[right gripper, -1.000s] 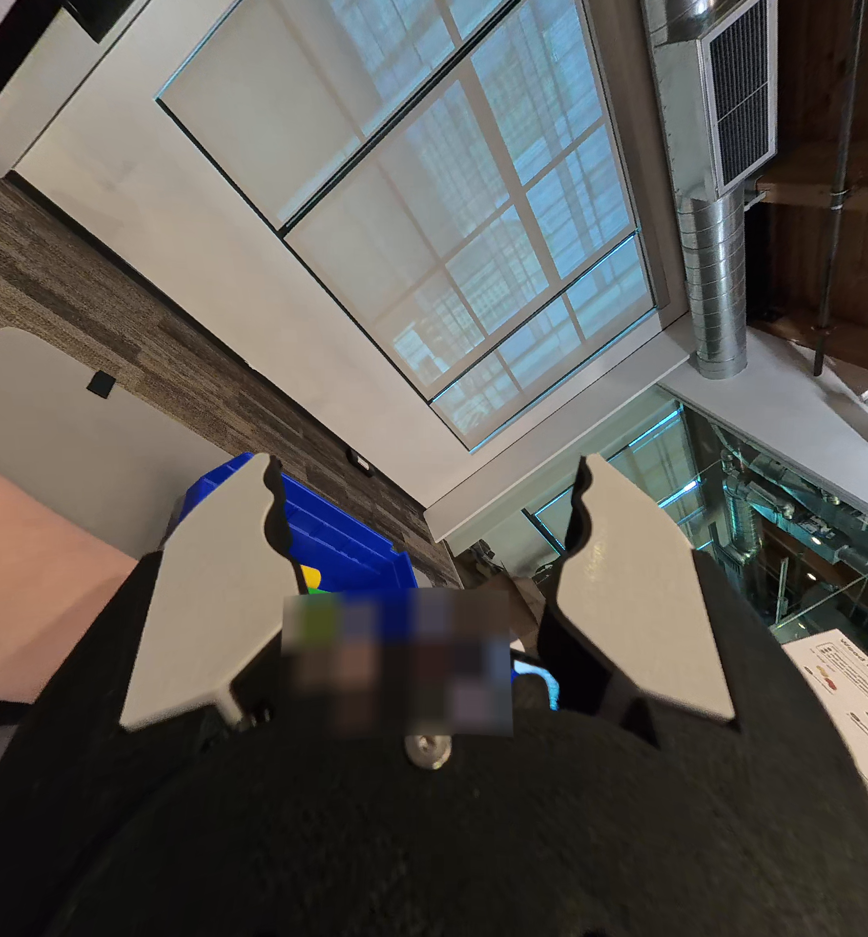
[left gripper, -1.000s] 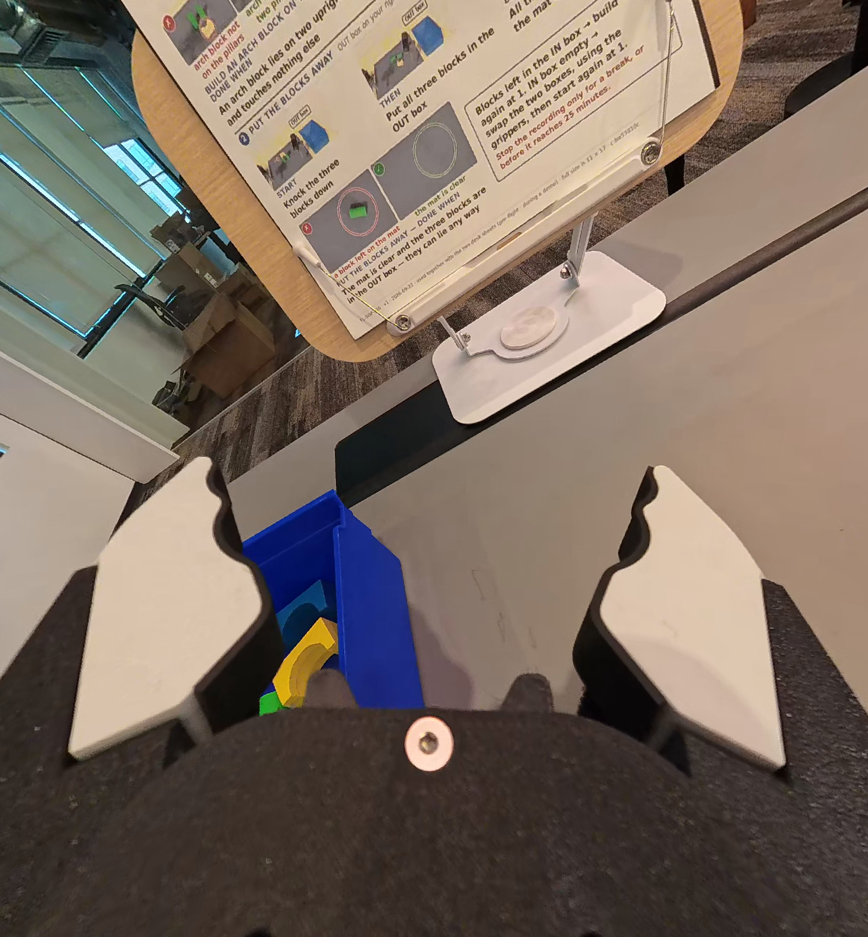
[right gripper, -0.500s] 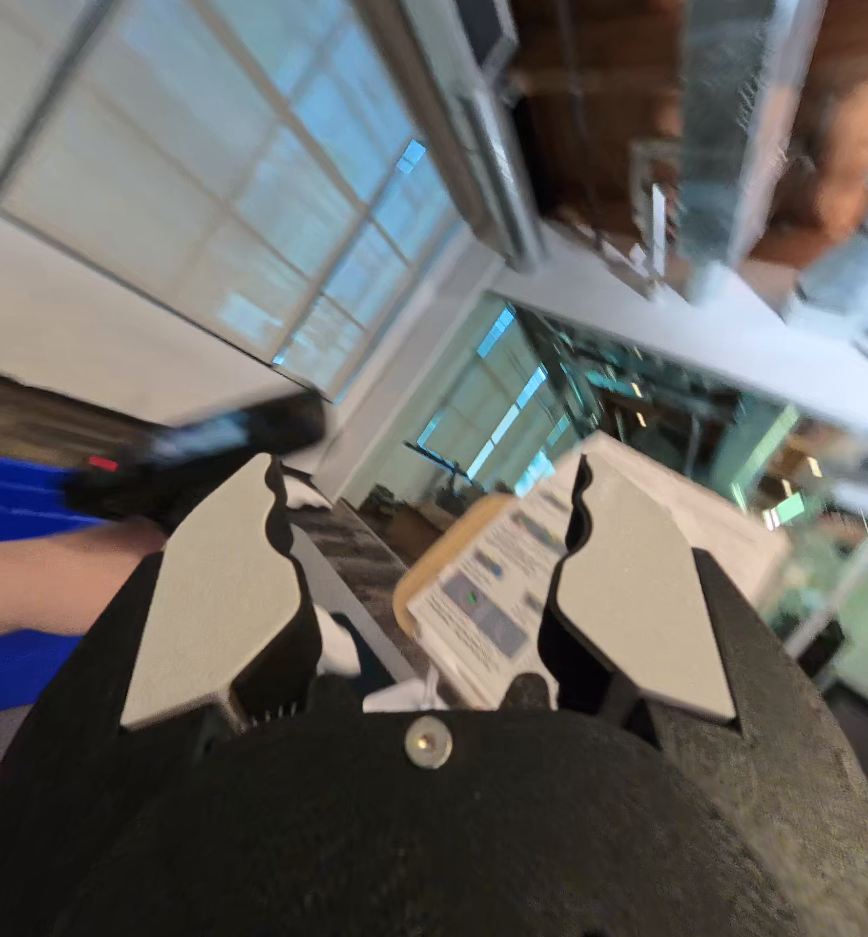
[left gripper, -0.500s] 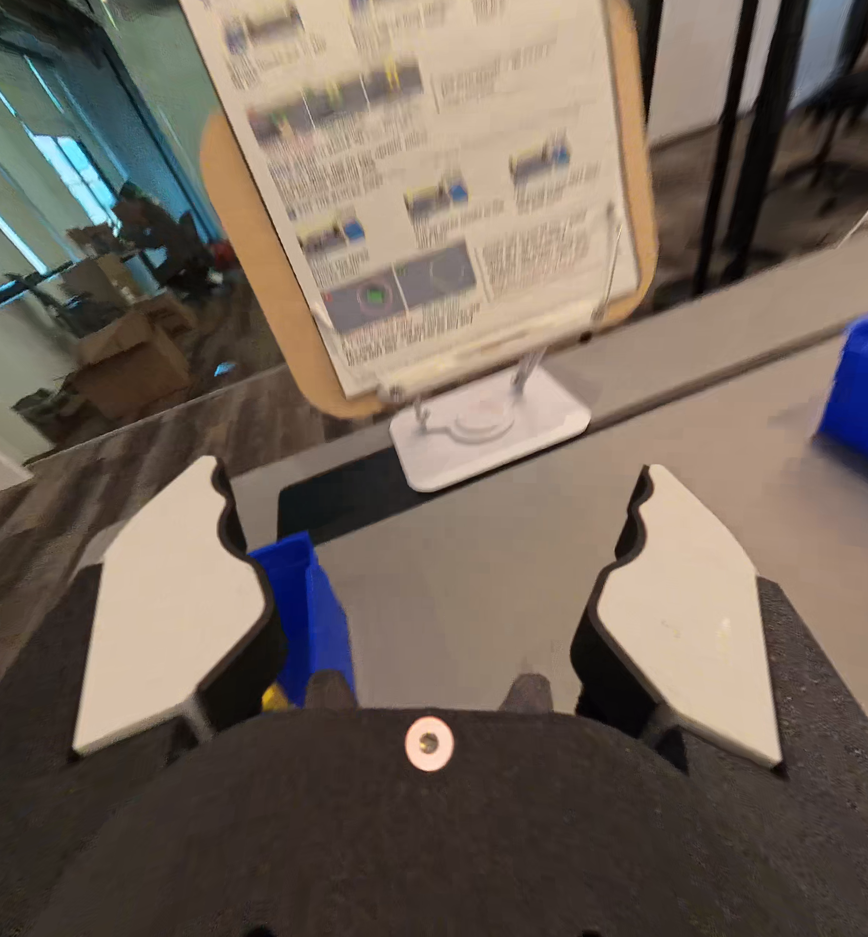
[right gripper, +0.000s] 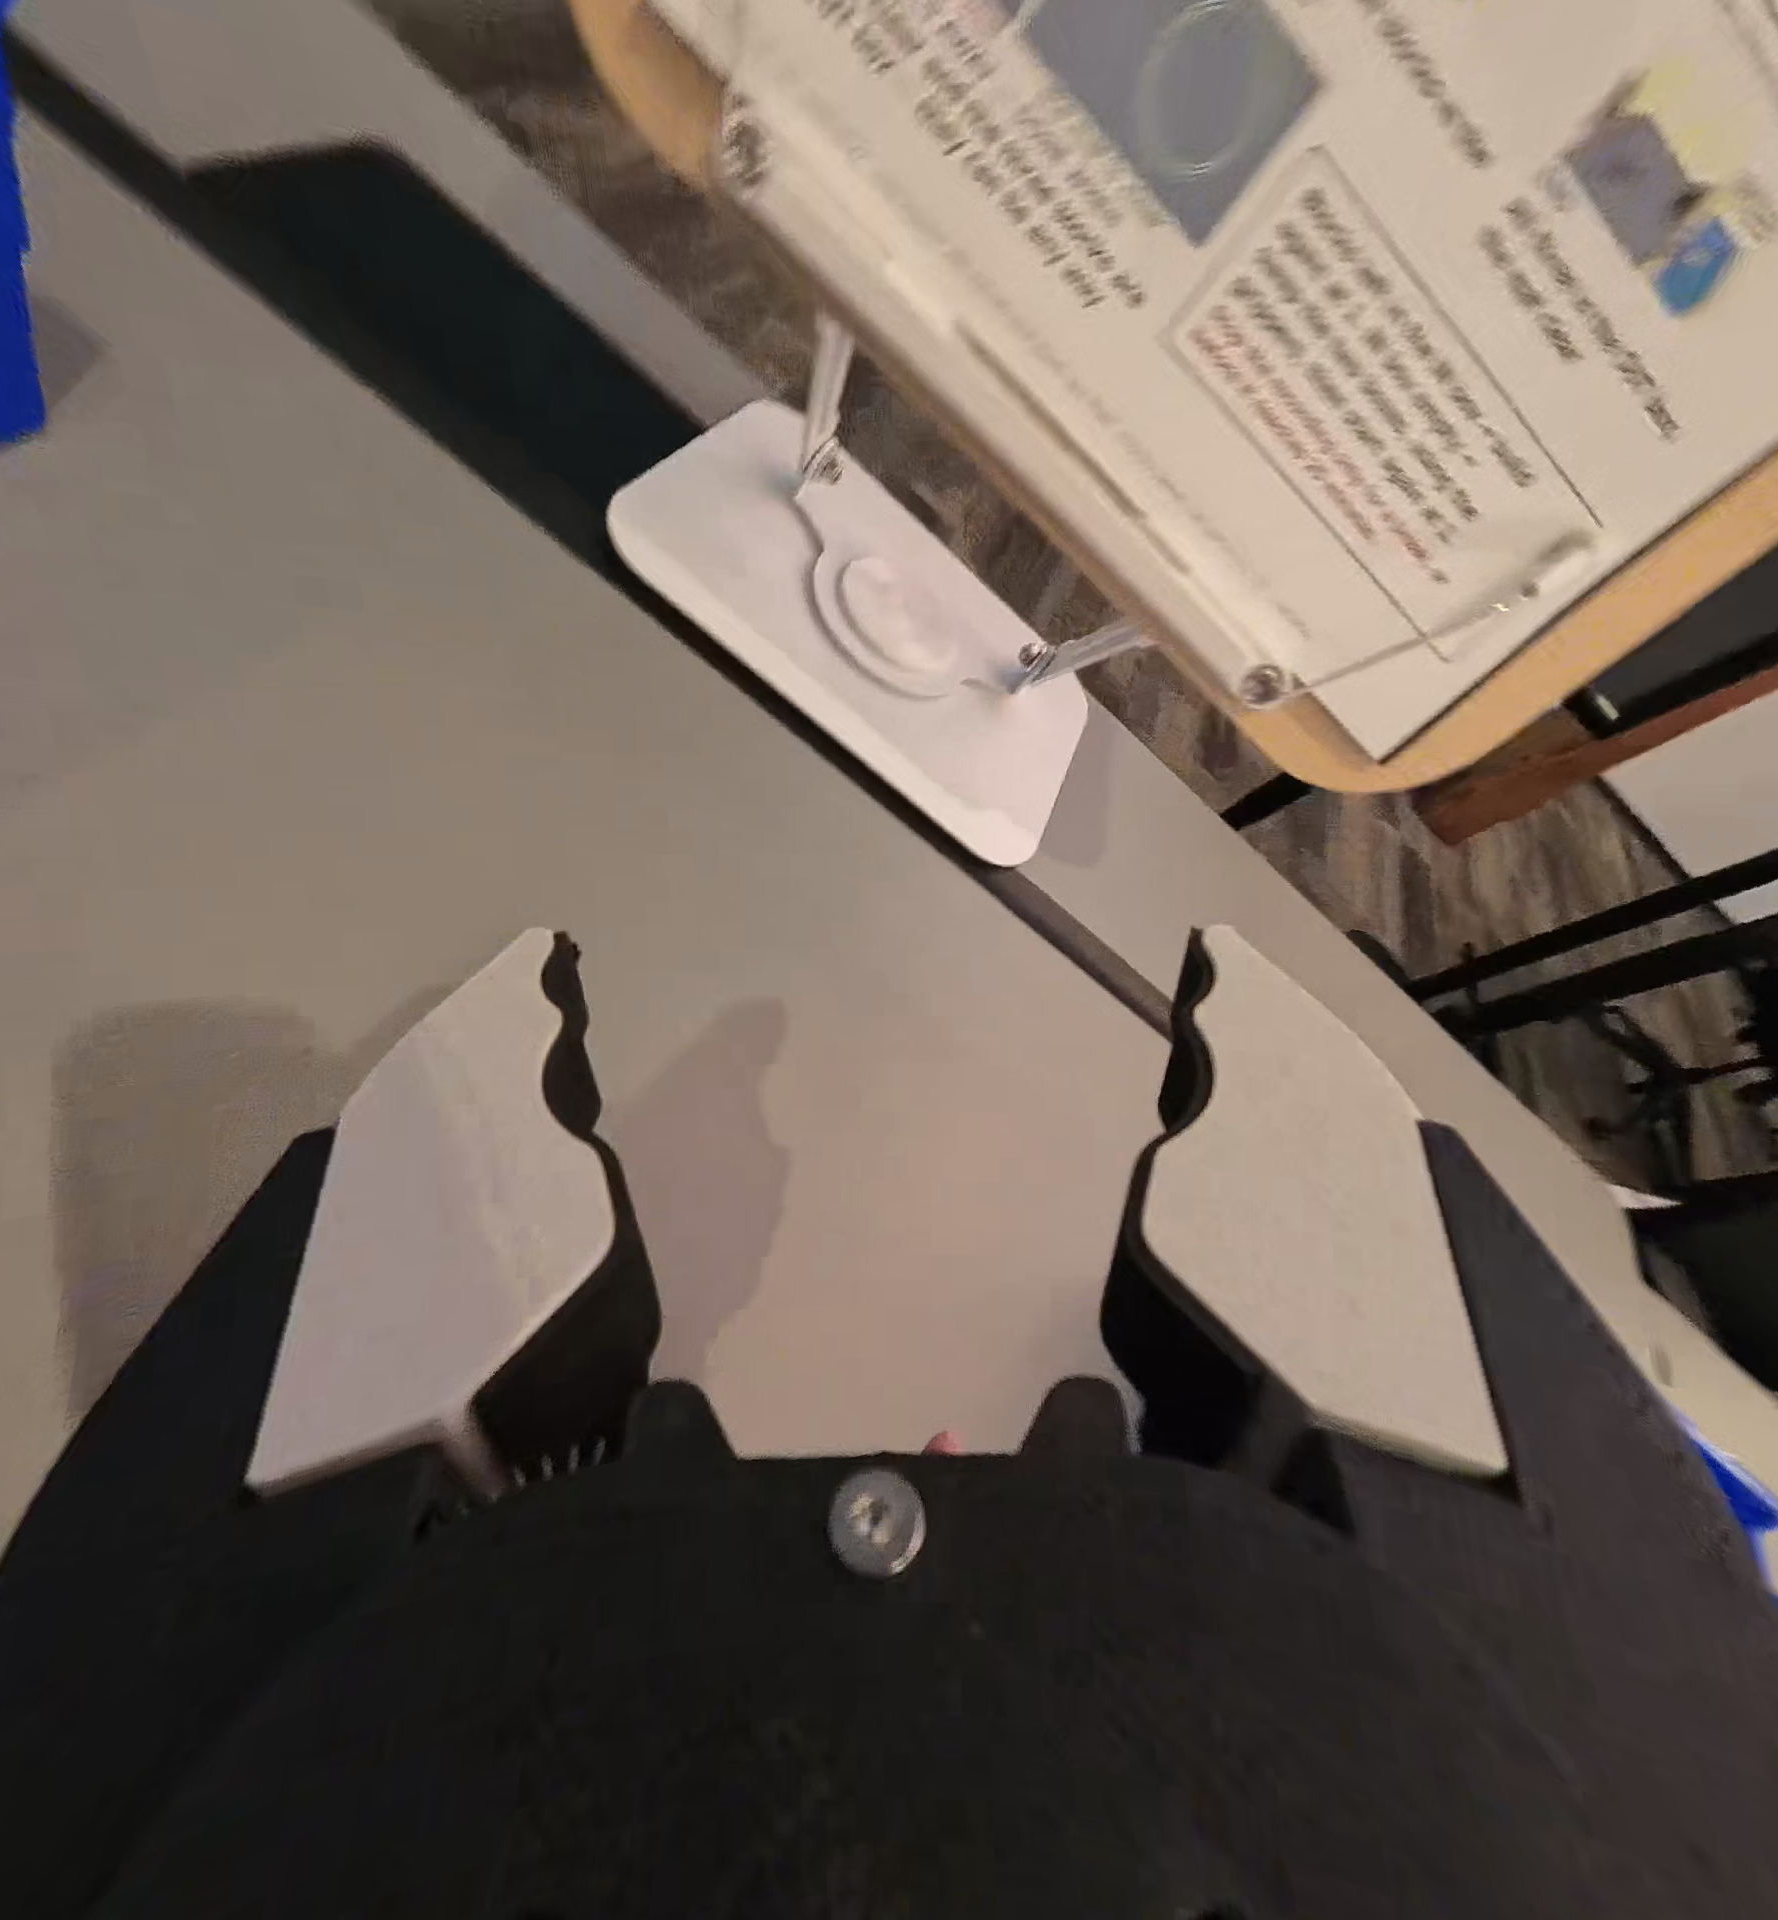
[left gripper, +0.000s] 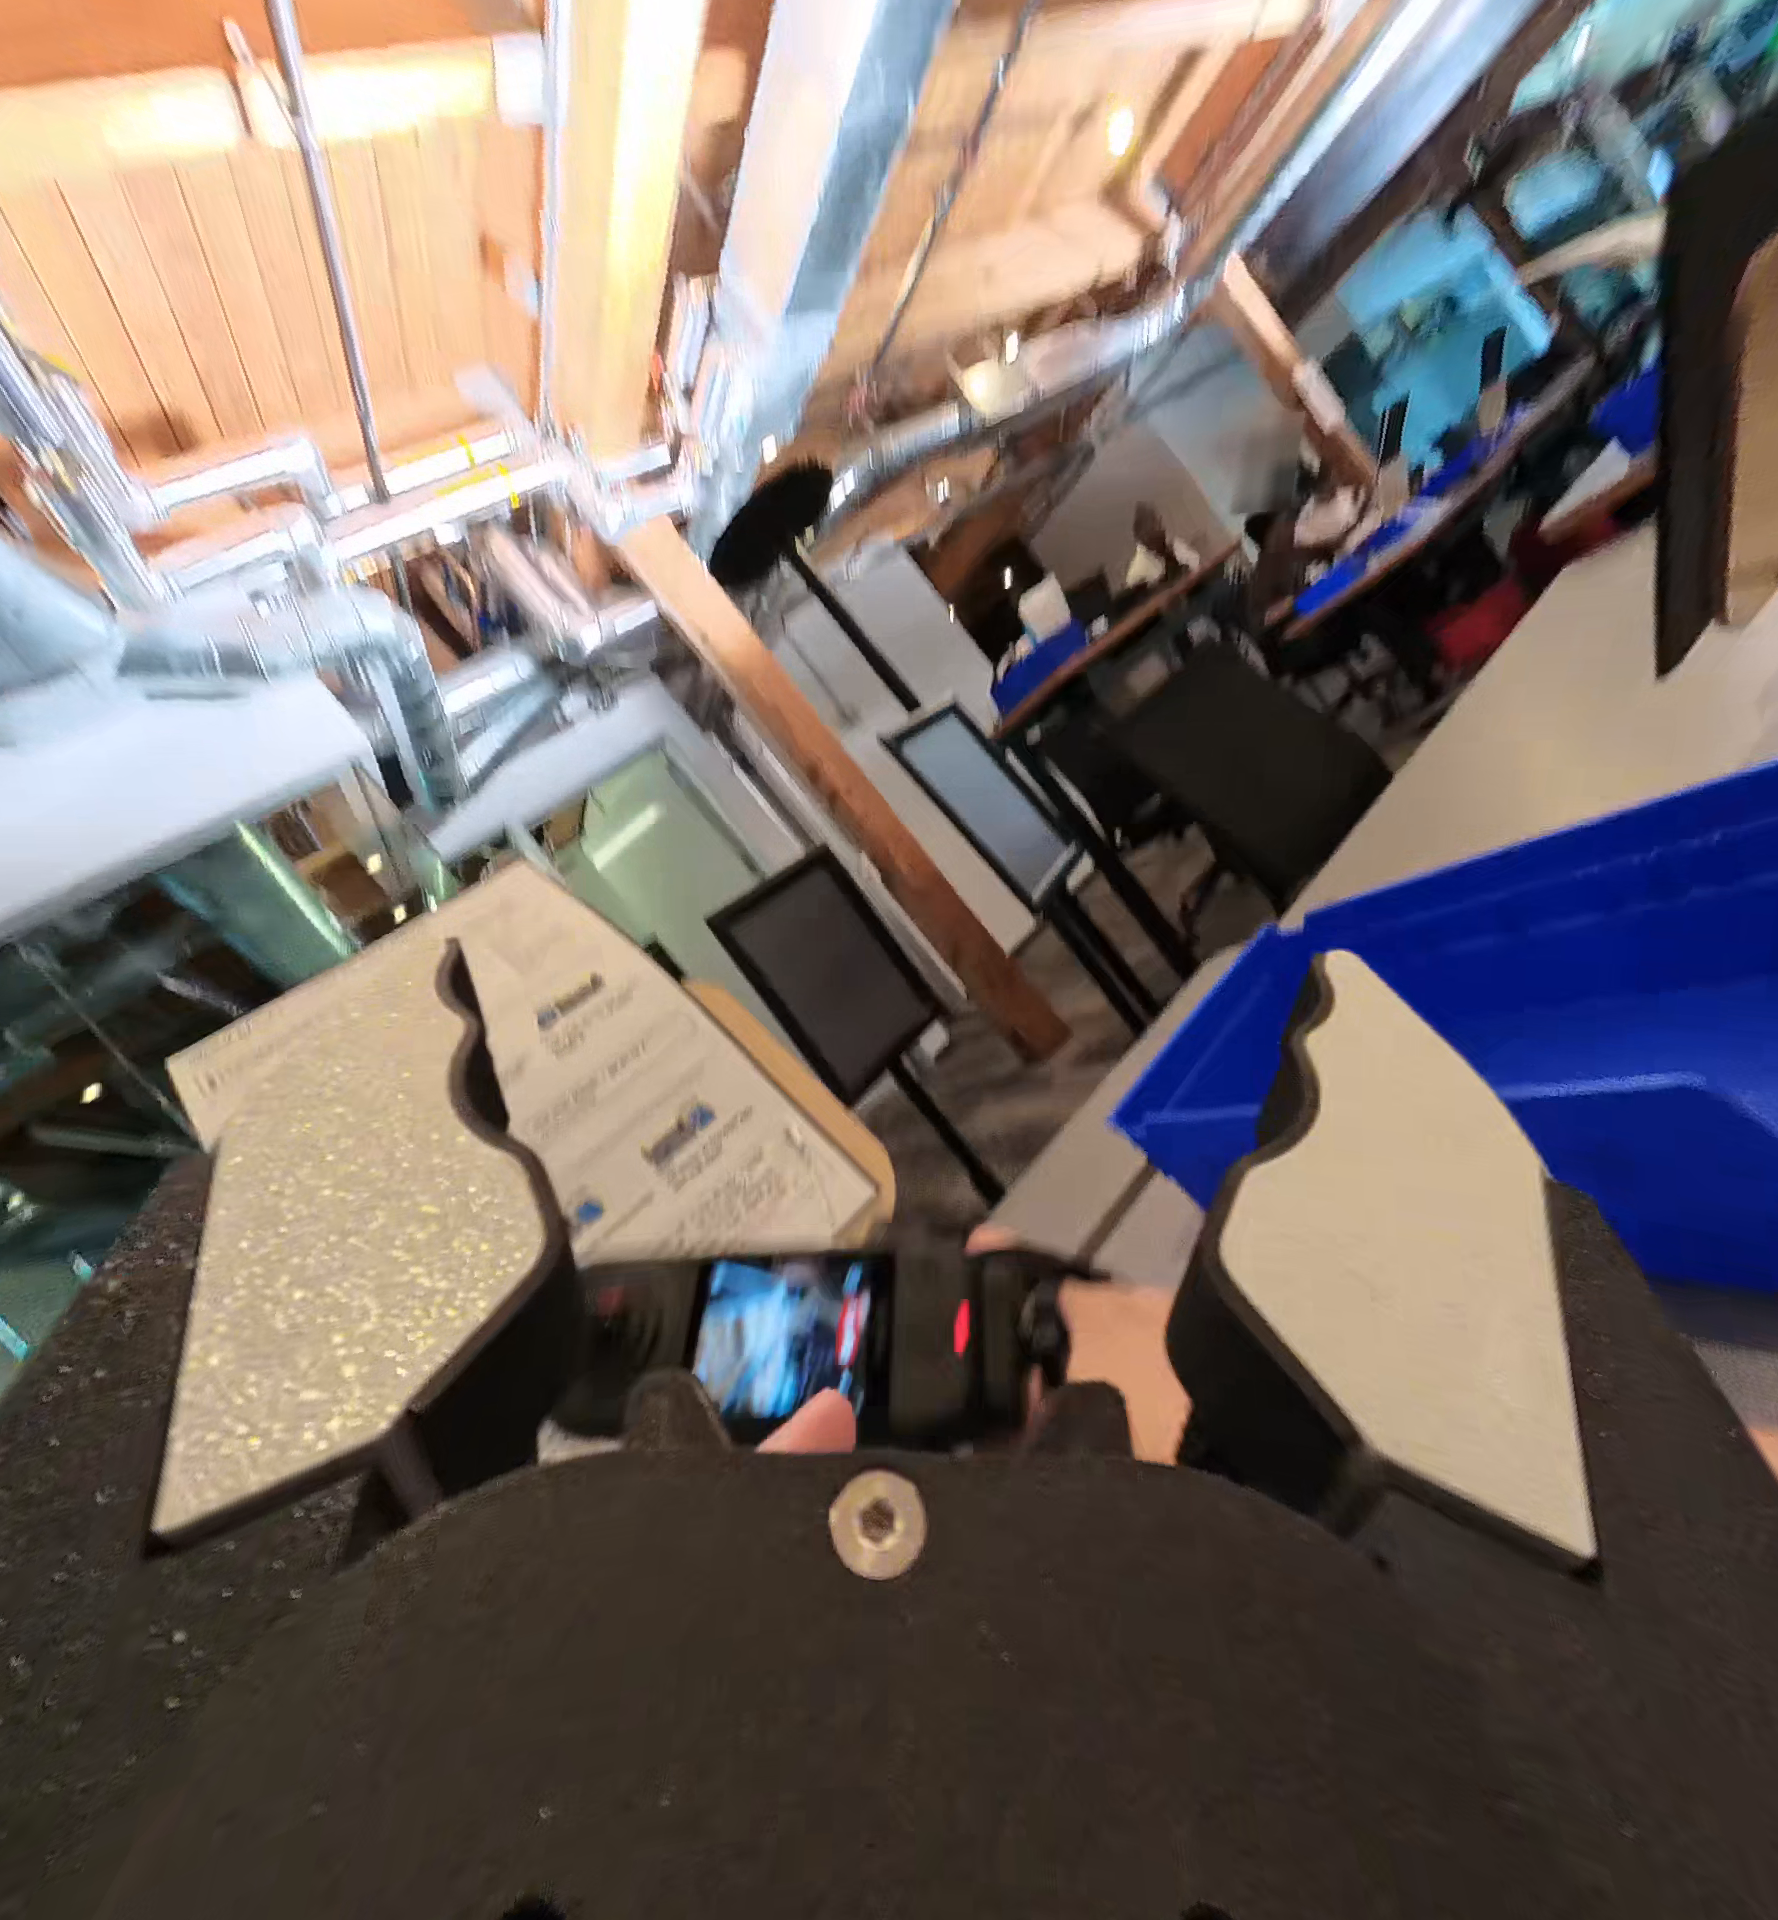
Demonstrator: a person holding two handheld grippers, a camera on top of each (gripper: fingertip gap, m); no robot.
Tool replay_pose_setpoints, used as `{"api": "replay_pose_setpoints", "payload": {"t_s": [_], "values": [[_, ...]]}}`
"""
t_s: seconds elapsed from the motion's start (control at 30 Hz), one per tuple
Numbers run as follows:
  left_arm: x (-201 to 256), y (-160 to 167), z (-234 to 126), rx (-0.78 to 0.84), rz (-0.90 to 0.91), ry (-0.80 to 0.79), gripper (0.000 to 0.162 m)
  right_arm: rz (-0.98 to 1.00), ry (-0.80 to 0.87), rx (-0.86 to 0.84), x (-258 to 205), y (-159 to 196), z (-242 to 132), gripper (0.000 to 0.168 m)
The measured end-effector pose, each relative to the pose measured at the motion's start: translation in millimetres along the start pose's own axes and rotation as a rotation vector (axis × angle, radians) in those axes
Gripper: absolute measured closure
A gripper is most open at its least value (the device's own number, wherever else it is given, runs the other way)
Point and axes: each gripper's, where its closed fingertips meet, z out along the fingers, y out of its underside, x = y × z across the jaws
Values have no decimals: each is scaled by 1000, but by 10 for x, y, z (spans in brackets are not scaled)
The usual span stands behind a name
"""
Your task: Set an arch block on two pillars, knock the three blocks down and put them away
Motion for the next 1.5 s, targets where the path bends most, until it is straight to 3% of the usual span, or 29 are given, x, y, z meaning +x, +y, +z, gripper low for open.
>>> {"api": "replay_pose_setpoints", "payload": {"t_s": [0.1,0.2,0.5,0.87,1.03,1.5], "values": [[-130,-262,-134,180,-53,-33,22,-94,32,-9,-174,-61,3,60],[-246,-368,-215,254,-116,-33,25,-141,60,-10,-209,-106,-45,60],[-283,-310,-244,311,-243,29,36,-192,73,-32,-243,-120,-118,60],[-54,-452,-328,353,-24,68,42,-219,79,6,-261,-197,-183,60],[-193,-434,-319,353,-180,84,40,-230,72,1,-286,-203,-204,60],[-81,-381,-277,308,-73,101,41,-240,101,27,-233,-272,-264,60]]}}
